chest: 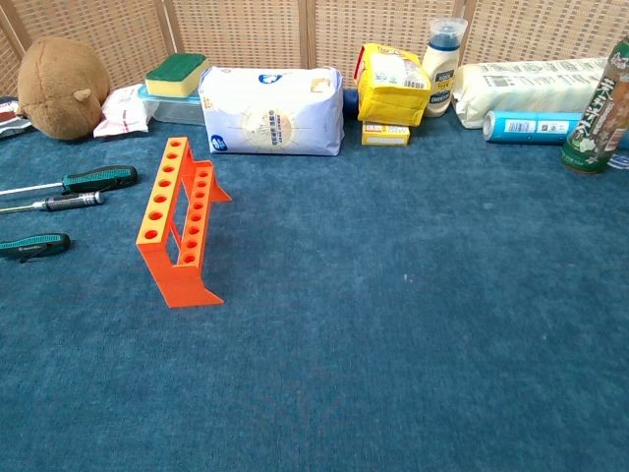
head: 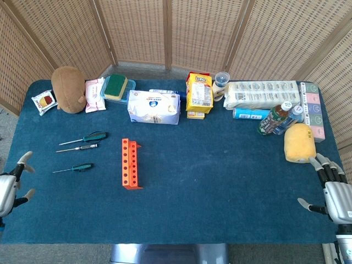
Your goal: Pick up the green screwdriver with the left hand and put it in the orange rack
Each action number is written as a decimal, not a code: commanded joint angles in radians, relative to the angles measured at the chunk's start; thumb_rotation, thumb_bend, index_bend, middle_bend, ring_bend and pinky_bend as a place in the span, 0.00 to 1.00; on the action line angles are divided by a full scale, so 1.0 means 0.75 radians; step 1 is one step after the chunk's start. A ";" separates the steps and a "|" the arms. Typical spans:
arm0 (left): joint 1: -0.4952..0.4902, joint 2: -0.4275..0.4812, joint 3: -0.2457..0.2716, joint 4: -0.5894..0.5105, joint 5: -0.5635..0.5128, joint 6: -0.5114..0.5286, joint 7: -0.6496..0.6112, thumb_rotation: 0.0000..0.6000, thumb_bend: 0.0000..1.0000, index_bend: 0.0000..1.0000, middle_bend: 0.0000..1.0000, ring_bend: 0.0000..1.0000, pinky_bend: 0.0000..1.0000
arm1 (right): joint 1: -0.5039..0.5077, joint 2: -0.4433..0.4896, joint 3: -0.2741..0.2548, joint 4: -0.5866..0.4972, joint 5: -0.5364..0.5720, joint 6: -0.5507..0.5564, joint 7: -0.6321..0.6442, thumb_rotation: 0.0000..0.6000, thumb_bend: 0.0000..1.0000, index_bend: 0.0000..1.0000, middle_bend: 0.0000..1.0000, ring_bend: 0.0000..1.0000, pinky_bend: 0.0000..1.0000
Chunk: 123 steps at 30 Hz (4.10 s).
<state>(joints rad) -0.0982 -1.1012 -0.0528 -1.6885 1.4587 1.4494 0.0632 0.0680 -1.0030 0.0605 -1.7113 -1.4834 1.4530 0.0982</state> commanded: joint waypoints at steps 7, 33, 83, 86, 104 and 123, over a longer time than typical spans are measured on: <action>-0.136 -0.230 -0.096 0.139 -0.263 -0.224 0.125 1.00 0.19 0.35 0.89 1.00 1.00 | 0.007 0.006 -0.002 0.001 0.000 -0.020 0.032 1.00 0.15 0.05 0.02 0.00 0.00; -0.380 -0.598 -0.244 0.244 -0.802 -0.380 0.604 1.00 0.28 0.37 0.89 1.00 1.00 | 0.018 0.042 -0.008 0.029 -0.017 -0.049 0.178 1.00 0.15 0.05 0.03 0.00 0.00; -0.498 -0.699 -0.217 0.274 -1.007 -0.325 0.757 1.00 0.41 0.48 0.89 1.00 1.00 | 0.018 0.055 -0.007 0.041 -0.020 -0.041 0.233 1.00 0.16 0.05 0.03 0.00 0.00; -0.497 -0.696 -0.214 0.272 -1.001 -0.319 0.753 1.00 0.42 0.48 0.89 1.00 1.00 | 0.018 0.056 -0.006 0.042 -0.019 -0.041 0.235 1.00 0.16 0.05 0.03 0.00 0.00; -0.442 -0.552 -0.167 0.039 -0.868 -0.238 0.685 1.00 0.42 0.51 0.89 1.00 1.00 | 0.020 0.056 -0.011 0.036 -0.023 -0.046 0.229 1.00 0.15 0.05 0.04 0.00 0.00; -0.222 0.016 0.035 -0.265 0.123 -0.105 -0.588 1.00 0.43 0.51 0.89 1.00 1.00 | 0.033 0.034 -0.021 0.026 -0.022 -0.073 0.170 1.00 0.16 0.05 0.04 0.00 0.00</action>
<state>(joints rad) -0.3112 -1.2032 -0.0691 -1.8595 1.4046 1.3193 -0.0864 0.0914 -0.9759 0.0459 -1.6904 -1.4996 1.3998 0.2287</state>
